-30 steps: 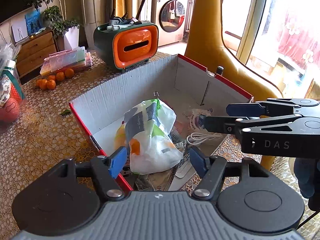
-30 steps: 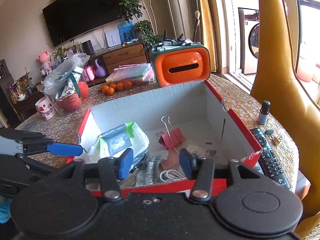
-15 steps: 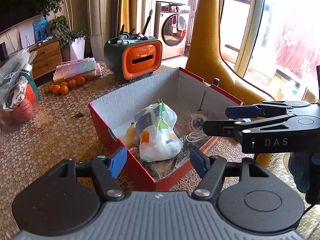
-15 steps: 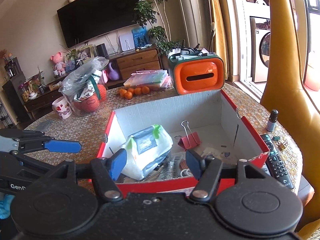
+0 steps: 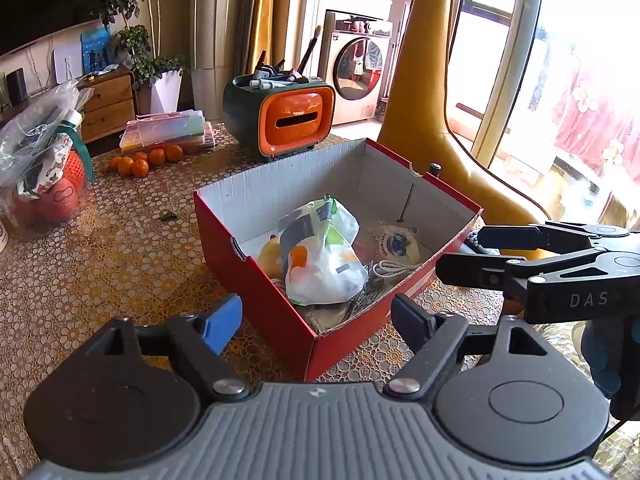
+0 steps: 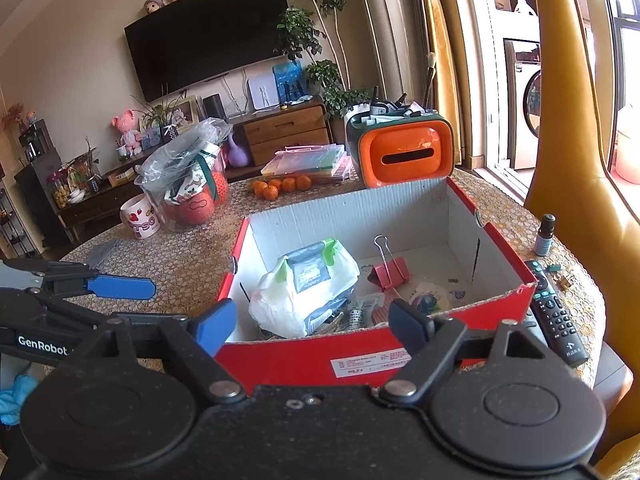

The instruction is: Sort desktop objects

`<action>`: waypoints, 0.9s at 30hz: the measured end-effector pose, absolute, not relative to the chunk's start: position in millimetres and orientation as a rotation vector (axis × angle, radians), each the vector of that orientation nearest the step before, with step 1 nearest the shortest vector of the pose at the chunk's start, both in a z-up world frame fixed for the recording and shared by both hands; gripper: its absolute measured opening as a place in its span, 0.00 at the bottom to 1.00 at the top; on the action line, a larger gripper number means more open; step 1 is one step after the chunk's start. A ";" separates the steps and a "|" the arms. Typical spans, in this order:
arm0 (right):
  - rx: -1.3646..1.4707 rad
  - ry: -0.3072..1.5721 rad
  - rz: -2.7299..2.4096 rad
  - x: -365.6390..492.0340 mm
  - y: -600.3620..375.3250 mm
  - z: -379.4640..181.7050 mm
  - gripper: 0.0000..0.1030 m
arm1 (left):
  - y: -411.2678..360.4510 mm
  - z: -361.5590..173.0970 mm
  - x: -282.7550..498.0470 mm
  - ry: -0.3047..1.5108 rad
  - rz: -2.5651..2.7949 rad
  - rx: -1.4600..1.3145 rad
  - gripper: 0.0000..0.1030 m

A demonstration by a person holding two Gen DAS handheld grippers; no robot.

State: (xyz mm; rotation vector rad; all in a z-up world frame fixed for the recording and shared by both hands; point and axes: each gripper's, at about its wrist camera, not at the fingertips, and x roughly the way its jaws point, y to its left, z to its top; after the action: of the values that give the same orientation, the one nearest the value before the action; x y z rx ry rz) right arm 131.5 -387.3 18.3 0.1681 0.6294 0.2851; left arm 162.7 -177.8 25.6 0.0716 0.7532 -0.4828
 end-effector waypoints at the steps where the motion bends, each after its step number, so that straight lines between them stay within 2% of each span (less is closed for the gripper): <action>1: 0.176 0.629 0.284 130.4 -388.6 18.1 0.83 | -178.1 24.9 161.9 0.755 -0.487 0.068 0.83; 4: 0.196 0.629 0.278 127.8 -391.9 17.6 0.85 | -178.2 23.2 158.4 0.757 -0.488 0.061 0.87; 7: 0.200 0.627 0.269 124.0 -392.6 15.8 0.88 | -178.0 21.9 154.3 0.755 -0.485 0.064 1.00; 17: 0.177 0.569 0.248 105.5 -387.2 20.7 0.96 | -171.5 21.7 141.6 0.737 -0.445 0.069 1.00; 27: 0.150 0.542 0.258 92.4 -375.5 24.2 0.99 | -160.5 20.7 127.1 0.732 -0.414 0.031 1.00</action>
State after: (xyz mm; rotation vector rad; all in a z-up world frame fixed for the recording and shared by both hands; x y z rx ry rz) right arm 92.4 -375.5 24.2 0.1500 0.5420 0.2576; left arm 127.1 -160.5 20.7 0.0311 0.7318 -0.4138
